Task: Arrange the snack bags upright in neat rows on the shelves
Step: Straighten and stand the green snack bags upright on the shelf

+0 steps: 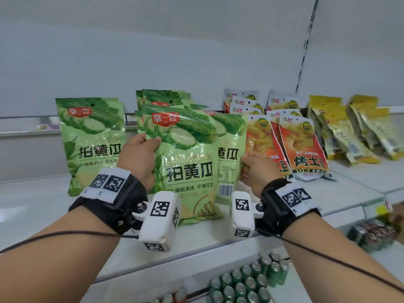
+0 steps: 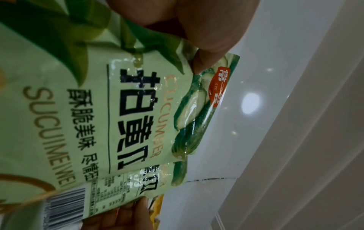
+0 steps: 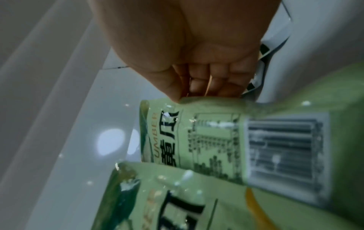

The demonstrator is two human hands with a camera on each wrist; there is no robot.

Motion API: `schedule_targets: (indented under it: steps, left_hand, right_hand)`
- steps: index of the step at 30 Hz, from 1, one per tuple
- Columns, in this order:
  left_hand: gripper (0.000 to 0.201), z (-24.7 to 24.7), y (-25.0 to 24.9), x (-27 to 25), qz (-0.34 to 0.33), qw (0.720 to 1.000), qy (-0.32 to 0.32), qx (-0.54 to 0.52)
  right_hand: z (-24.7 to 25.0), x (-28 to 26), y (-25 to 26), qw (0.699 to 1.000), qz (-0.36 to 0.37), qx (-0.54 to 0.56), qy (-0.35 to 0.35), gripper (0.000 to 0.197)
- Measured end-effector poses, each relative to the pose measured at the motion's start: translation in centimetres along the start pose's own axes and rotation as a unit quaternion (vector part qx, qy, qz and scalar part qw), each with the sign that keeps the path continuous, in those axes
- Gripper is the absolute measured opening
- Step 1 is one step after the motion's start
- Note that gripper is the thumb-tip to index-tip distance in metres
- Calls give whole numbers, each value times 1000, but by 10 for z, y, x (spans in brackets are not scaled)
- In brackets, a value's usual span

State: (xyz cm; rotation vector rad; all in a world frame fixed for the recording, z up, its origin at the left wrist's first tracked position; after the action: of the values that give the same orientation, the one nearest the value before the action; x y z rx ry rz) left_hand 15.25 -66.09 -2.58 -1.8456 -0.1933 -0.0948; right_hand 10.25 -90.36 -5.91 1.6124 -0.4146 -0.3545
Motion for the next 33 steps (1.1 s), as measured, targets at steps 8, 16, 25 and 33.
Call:
schedule_targets:
  steps: [8, 16, 25, 33]
  left_hand:
    - [6, -60, 3, -35, 37, 979, 195, -37]
    - [9, -164, 35, -172, 89, 892, 437, -70]
    - [11, -246, 108, -413, 170, 762, 624, 31]
    - [12, -246, 196, -646, 253, 573, 770, 124]
  right_hand:
    - [69, -100, 20, 981, 63, -7, -182, 23]
    - [201, -264, 2, 885, 63, -52, -459, 28]
    - [320, -492, -97, 739, -52, -25, -672, 26]
    - [369, -682, -211, 579, -201, -18, -790, 25]
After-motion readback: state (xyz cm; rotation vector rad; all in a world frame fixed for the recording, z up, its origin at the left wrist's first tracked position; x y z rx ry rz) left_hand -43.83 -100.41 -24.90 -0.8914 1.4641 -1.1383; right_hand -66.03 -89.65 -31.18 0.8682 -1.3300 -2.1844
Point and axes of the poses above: each hand's wrist, its own x-axis towards the middle knuckle, its own z-axis out of the back of the hand, y = z × x, the point moved 3 cm from there along x, towards the middle knuckle, and after that the axes turned 3 degrees about -x, right-handed, at the moved point
